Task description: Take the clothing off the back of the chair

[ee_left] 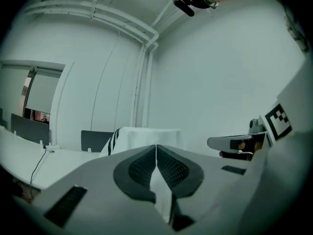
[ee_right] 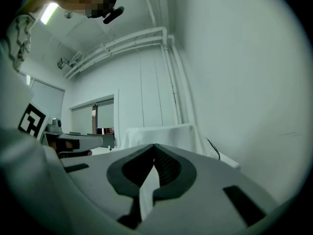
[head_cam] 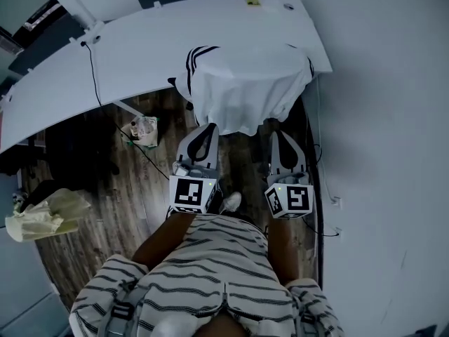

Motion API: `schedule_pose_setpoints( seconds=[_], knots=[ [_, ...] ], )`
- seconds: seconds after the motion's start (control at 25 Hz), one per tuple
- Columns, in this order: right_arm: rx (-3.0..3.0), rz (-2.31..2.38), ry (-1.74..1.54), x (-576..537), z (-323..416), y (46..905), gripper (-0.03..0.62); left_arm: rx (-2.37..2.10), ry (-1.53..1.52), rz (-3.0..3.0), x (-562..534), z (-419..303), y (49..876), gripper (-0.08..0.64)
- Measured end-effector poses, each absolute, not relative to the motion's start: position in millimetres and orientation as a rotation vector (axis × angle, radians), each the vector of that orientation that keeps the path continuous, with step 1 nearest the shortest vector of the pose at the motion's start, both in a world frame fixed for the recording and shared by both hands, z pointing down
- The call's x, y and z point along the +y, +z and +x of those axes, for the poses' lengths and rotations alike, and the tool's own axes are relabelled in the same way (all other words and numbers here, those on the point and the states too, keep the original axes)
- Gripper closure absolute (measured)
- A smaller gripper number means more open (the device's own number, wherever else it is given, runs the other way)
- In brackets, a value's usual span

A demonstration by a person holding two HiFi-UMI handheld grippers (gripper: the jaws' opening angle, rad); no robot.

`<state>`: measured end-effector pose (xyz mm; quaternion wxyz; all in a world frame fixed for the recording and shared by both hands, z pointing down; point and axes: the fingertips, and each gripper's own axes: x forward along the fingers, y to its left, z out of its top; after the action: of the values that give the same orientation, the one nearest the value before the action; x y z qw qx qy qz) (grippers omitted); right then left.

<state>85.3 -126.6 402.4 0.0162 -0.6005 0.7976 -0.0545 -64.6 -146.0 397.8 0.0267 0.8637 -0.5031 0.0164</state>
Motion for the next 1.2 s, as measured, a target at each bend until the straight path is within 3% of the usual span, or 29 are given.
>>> schedule_pose_setpoints(
  seconds=[0.56,0.64,0.84,1.2],
  knots=[
    [2.461,-1.899,-0.233,-181,85,407,0.574,-1.522,0.098,2.645,-205,-69,409,0.513],
    [2.47,-1.888,-0.249,-189,90,409,0.508,-1.529,0.105,2.638,-212,-68,409,0.462],
    [2.494,-1.862,-0.275,-205,106,415,0.423,-1.607,0.111,2.572,-229,-71,412,0.389],
    [2.497,-1.887,-0.294,-236,141,425,0.342,-1.718,0.135,2.515,-250,-71,414,0.343]
  ],
)
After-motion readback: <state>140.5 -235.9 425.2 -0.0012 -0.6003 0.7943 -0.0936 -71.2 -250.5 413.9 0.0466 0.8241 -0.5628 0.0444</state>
